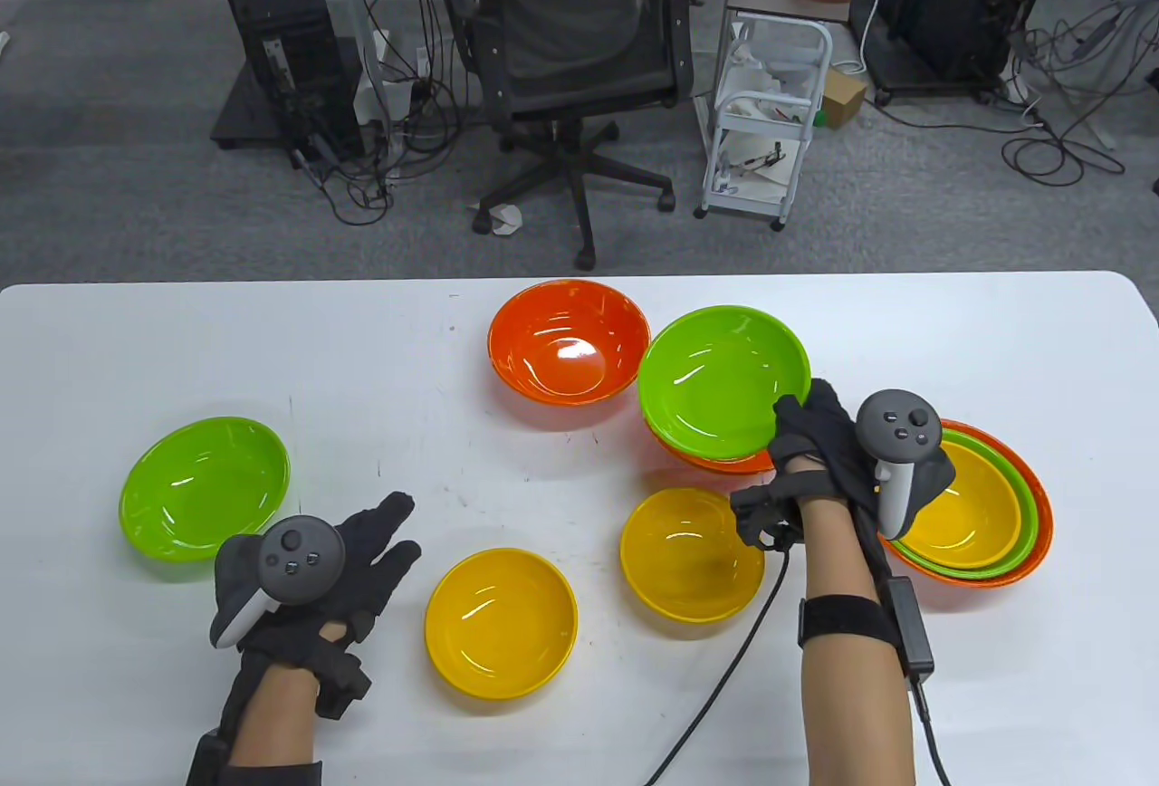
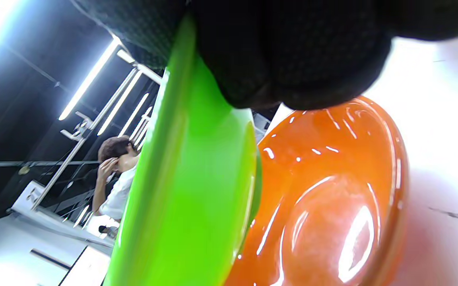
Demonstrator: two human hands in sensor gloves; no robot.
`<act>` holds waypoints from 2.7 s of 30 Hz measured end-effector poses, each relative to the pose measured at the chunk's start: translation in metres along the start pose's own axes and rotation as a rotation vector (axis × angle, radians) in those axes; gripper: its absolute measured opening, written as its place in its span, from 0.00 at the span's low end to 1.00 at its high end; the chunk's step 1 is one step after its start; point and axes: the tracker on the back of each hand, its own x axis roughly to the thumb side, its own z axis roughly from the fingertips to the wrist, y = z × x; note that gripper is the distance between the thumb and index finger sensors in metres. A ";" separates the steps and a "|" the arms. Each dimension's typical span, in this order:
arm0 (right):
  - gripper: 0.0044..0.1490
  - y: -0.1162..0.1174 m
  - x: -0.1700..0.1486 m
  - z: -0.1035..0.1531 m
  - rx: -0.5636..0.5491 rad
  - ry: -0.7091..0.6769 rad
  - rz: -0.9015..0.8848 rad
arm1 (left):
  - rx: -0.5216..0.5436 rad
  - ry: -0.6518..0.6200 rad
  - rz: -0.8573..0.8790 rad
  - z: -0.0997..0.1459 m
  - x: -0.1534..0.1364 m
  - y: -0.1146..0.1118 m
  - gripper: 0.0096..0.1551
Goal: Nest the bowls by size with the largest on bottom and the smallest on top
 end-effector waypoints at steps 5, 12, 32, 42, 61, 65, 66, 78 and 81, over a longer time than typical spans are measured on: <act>0.40 0.010 -0.008 -0.013 -0.014 0.088 0.025 | -0.010 0.026 0.045 -0.003 -0.012 -0.004 0.39; 0.40 0.021 -0.020 -0.022 -0.011 0.160 0.093 | -0.044 0.025 0.090 -0.007 -0.015 -0.010 0.39; 0.39 0.031 -0.019 -0.029 0.034 0.186 0.153 | -0.058 0.022 0.095 -0.006 -0.011 -0.012 0.40; 0.38 0.029 0.000 -0.027 -0.026 0.207 0.546 | -0.059 0.028 0.092 -0.007 -0.011 -0.012 0.40; 0.40 0.028 0.004 -0.014 0.161 0.186 0.714 | -0.094 0.028 0.055 -0.009 -0.005 -0.016 0.41; 0.39 0.024 0.005 -0.008 0.182 0.132 0.709 | -0.102 0.029 0.044 -0.009 -0.004 -0.018 0.41; 0.39 0.023 0.005 -0.006 0.188 0.108 0.713 | -0.103 0.032 0.042 -0.009 -0.004 -0.018 0.41; 0.42 0.020 0.000 0.038 0.313 -0.243 0.734 | -0.107 0.040 0.000 -0.010 -0.001 -0.020 0.41; 0.43 0.020 -0.006 0.056 0.360 -0.332 0.714 | -0.108 0.048 -0.013 -0.012 -0.001 -0.020 0.41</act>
